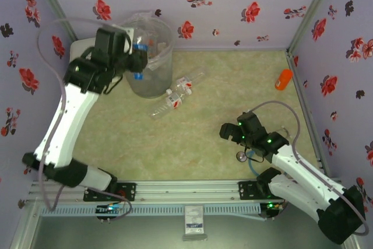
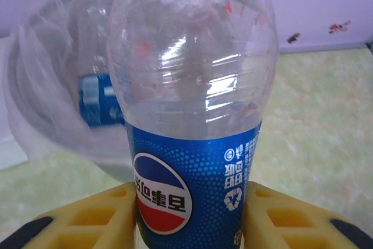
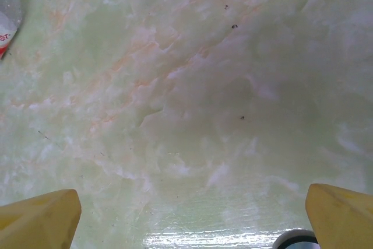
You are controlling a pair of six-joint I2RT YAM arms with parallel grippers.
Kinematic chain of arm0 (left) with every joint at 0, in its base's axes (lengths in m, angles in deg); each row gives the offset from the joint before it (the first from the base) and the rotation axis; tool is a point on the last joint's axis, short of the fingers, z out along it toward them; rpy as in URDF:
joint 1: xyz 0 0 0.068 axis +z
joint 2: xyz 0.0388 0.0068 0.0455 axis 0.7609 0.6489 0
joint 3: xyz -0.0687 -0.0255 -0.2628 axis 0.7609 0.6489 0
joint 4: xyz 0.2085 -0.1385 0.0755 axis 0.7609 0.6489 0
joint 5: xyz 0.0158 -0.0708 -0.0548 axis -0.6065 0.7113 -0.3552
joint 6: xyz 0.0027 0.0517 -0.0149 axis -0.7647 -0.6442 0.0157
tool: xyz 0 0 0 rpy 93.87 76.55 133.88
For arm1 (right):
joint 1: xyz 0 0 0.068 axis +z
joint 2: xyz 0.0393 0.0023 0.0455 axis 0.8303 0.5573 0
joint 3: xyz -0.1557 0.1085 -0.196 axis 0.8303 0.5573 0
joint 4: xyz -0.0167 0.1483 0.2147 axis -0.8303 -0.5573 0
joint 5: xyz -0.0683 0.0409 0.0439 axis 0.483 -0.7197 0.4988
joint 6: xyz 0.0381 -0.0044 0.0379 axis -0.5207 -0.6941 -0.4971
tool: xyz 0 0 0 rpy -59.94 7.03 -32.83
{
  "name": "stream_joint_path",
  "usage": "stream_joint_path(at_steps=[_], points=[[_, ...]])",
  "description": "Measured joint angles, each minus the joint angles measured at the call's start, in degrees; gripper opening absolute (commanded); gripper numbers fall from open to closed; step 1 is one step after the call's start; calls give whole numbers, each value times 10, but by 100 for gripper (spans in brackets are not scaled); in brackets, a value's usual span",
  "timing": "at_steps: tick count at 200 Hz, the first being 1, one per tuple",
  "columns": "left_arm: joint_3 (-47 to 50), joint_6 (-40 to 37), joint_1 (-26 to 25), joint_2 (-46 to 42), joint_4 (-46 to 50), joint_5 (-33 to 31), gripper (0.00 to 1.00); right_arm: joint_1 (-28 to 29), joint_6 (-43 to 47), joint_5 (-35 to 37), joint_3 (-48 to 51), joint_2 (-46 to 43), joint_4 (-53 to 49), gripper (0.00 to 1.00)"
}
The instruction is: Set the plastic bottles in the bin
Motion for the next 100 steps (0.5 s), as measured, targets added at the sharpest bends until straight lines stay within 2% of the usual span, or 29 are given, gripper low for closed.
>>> stream_joint_path(at_steps=[28,56,82,100], points=[[-179,-31,38,148,23,22,35,0,3,6,-1,-19,-15,100],[-314,-48,57,262,58,41,33,0,4,12,-1,-31,-28,100],[-367,-63,64,325,68,60,32,0,8,16,-1,-31,-37,99],[-367,-72,65,347,74,74,38,0,10,18,-1,-31,-38,99]])
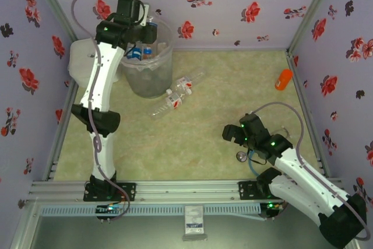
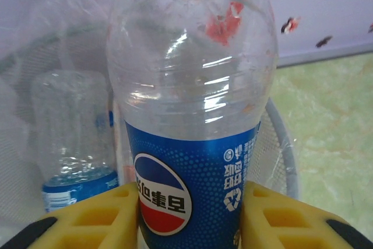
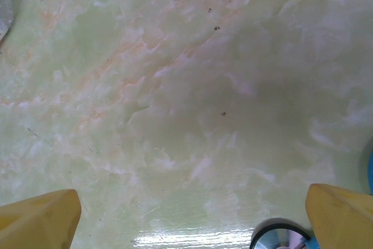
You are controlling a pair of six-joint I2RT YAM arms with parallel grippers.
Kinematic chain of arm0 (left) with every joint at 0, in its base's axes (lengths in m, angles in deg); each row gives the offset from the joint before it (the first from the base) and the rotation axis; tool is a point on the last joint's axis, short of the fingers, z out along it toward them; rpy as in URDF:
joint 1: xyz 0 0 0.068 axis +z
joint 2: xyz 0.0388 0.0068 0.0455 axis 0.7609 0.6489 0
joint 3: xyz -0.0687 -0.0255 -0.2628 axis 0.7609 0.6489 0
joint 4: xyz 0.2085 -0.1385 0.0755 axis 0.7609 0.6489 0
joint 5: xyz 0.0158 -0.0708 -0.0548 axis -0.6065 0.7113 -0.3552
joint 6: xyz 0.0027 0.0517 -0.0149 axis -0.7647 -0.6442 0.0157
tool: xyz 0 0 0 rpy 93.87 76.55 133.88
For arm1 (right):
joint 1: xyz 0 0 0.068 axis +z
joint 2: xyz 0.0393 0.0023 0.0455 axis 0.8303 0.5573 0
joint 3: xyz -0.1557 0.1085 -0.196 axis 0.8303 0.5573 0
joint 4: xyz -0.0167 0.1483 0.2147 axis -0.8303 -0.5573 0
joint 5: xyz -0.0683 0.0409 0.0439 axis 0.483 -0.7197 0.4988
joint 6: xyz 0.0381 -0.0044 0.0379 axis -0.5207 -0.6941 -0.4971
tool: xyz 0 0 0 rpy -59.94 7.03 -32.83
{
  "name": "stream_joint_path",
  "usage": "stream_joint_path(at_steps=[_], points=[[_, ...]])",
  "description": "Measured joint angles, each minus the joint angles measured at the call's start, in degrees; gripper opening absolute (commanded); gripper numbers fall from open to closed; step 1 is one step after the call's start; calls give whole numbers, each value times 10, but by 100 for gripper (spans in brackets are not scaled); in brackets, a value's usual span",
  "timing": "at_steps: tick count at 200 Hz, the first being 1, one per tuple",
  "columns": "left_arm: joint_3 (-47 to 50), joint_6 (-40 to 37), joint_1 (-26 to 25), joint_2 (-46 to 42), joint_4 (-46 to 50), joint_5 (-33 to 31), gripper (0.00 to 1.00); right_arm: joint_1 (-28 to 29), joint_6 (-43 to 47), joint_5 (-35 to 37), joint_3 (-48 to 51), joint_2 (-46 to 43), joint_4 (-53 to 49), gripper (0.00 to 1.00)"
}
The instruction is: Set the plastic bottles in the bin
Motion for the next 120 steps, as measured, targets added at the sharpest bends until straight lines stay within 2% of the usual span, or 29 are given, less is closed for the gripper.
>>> stream_joint_path(at_steps=[32,55,67,91,120], points=[[39,-19,0,10,7,20,62,0,4,1,1,0,0,100],[121,-44,0,-7,-6,40,82,0,4,2,5,4,0,100],[167,-54,3,-31,-22,48,90,0,4,2,9,4,0,100],[212,-66,15,-75,-29,68,95,0,4,2,13,7,3,99],[212,-72,27,-126,-37,79,96,0,4,2,14,10,5,100]])
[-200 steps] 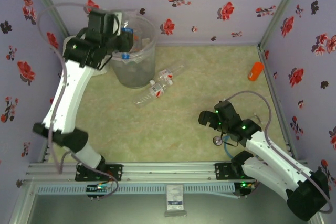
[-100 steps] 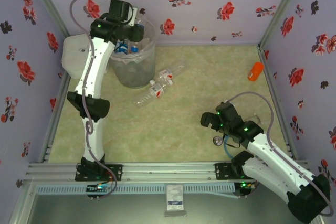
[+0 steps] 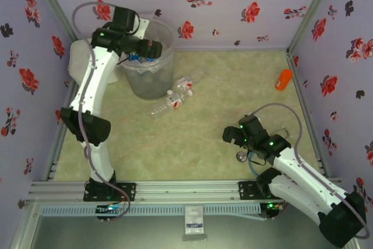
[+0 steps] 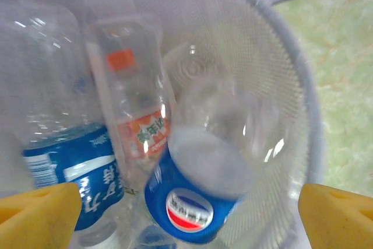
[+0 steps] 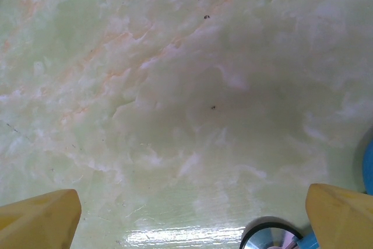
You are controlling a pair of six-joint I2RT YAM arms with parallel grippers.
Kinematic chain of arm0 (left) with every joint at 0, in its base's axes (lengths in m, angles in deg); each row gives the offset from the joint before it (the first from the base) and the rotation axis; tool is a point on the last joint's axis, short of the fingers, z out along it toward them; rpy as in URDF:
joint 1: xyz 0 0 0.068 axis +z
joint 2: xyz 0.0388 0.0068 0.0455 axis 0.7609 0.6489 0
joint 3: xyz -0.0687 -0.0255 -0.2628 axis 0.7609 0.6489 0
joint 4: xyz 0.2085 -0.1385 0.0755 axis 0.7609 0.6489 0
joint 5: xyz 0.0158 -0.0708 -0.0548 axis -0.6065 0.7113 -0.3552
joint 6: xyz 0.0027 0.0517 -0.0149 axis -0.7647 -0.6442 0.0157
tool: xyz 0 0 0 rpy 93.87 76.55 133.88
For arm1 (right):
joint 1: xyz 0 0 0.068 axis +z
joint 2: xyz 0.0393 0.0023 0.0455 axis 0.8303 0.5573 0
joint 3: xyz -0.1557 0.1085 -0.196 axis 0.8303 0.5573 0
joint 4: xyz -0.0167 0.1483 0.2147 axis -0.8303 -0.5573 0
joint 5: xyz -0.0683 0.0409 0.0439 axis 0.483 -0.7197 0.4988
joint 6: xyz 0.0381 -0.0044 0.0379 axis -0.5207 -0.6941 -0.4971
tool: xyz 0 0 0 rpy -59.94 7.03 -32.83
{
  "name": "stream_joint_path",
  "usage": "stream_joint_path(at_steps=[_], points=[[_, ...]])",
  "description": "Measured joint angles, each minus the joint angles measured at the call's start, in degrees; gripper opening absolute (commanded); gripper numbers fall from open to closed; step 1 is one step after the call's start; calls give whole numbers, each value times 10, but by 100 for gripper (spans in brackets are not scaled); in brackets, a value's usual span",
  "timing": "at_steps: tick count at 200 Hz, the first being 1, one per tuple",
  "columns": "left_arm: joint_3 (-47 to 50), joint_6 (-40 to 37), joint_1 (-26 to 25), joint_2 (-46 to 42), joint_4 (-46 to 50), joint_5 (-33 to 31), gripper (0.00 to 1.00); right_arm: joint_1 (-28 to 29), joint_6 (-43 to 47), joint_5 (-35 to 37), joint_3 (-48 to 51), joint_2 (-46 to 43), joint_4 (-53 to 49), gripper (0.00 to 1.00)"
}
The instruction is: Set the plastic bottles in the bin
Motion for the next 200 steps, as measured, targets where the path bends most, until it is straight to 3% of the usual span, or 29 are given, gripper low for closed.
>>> stream_joint_path(at_steps=[50,70,107,158,200], points=[[-5,0,3,-67,-3,5,96,0,0,-1,0,1,13,99],[46,-4,-3,-109,-16,6,96,0,-4,-7,0,5,21,99],[264,-3,-34,-266,-56,-2,95,0,-54,-39,9,34,128,95],[617,92,-54,-521,-143,5,94,37,-103,-38,-37,210,284,89],[786,152,-58,-564,-171,26,94,70,-127,-31,-144,381,403,82]])
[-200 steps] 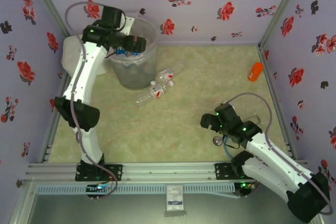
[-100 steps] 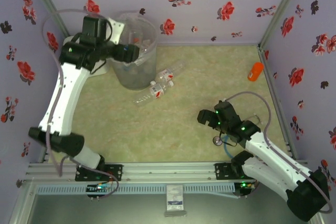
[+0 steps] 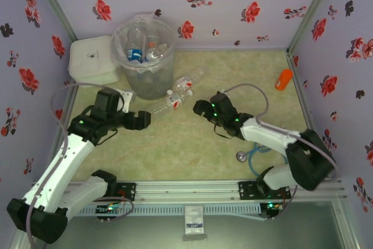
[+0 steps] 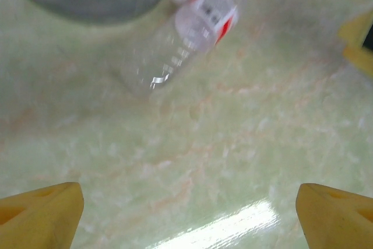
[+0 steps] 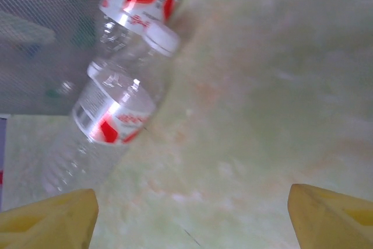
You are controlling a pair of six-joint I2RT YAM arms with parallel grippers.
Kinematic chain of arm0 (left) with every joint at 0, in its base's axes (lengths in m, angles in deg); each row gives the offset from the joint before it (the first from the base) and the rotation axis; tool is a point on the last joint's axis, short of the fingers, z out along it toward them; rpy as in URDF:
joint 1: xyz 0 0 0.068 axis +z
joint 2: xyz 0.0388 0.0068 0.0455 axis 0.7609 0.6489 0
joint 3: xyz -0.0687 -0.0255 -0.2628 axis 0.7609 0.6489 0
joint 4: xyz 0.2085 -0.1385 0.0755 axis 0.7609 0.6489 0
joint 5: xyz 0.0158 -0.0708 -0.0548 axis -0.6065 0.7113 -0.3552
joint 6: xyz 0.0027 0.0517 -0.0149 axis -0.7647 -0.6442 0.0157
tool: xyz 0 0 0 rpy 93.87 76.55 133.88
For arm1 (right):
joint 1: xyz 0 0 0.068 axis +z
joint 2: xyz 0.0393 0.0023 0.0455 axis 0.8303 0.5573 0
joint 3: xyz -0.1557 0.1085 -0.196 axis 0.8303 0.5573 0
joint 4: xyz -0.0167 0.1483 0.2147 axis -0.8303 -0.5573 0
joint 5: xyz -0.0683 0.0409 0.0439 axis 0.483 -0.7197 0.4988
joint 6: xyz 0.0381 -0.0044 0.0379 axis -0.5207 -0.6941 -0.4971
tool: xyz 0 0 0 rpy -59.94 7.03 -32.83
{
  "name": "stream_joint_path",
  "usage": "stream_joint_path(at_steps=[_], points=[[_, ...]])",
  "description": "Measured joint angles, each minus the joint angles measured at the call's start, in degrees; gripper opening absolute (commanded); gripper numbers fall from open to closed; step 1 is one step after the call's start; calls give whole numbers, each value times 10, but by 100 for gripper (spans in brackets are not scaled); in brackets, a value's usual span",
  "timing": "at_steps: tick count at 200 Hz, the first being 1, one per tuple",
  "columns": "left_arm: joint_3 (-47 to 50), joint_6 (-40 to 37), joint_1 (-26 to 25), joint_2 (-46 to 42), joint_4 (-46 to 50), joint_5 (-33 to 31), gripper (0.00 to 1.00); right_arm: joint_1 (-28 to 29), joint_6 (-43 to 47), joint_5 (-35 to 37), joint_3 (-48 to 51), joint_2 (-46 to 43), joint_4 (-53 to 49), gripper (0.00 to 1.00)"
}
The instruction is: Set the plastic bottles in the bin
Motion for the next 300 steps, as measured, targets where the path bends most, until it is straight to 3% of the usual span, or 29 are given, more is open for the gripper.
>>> stream_joint_path(at_steps=[38,74,128,157,178,197,223,256,300], points=[[14,1,0,11,0,-31,95,25,-11,22,-105,134,46,78],[-14,-1,-2,35,-2,-53,95,35,-19,58,-196,231,33,87],[-25,-3,-3,49,2,-57,95,37,-24,76,-295,332,-13,90],[-39,-3,-4,52,3,-57,95,32,-24,75,-330,355,-36,79],[-49,-3,-9,58,3,-57,95,29,-22,75,-331,355,-41,63],[-52,-3,-15,63,3,-57,95,24,-21,75,-325,350,-37,57],[-56,-3,-22,66,2,-48,96,21,-7,76,-279,311,-33,53],[-57,4,-27,66,-24,14,98,20,33,78,-212,221,-45,47],[-60,19,-52,107,-59,51,100,20,95,70,-113,67,-37,48]])
